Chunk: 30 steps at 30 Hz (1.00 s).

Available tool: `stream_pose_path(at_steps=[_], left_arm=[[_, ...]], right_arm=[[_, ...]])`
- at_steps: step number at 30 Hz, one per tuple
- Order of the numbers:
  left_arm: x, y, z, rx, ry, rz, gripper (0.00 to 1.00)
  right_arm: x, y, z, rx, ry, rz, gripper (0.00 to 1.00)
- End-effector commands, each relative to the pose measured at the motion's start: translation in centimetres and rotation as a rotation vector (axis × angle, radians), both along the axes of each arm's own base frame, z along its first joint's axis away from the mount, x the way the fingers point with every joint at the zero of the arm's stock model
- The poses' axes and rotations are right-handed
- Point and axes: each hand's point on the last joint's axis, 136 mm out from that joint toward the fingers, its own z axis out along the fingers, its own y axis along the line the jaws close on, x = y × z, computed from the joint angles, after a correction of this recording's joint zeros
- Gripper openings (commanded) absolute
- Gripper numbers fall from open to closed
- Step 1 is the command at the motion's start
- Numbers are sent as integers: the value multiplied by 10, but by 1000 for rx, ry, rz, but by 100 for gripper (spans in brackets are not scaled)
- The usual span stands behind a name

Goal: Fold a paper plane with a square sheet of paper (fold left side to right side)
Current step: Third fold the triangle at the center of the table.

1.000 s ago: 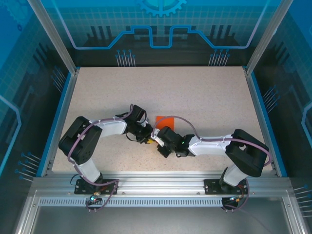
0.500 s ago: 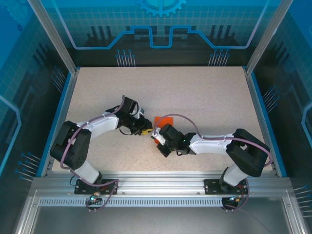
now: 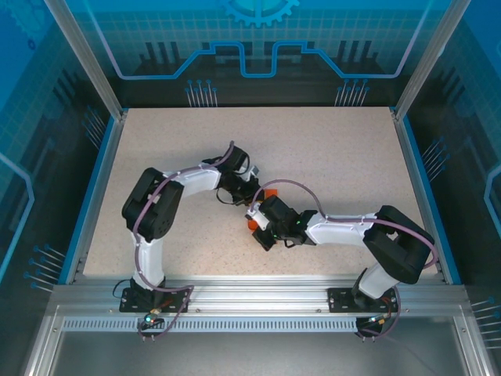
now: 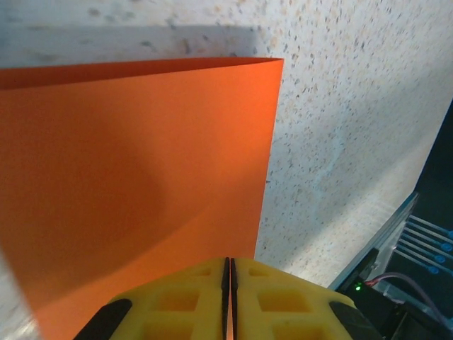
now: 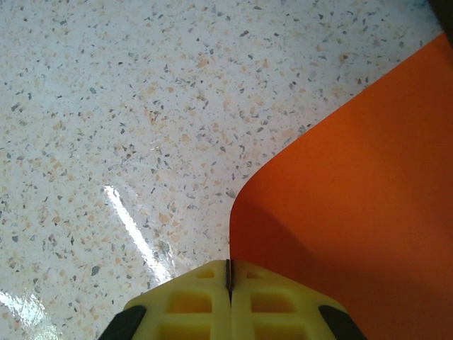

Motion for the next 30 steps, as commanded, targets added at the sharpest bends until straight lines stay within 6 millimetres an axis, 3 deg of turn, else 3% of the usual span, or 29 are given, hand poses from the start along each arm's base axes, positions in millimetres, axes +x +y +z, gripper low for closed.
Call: stream_pose_path(at_steps=[1,14,30], left_arm=[[-7,0,-18,60,35,-45,9],[-23,10,-60,148,101,-57,4],[-28,6,-61,146,112,-62,3]], right_arm=[[-1,-2,0,17,33,-16,0],[19,-24,0,16,41,-110,0],[37,-45,-12,34,117,-213,0]])
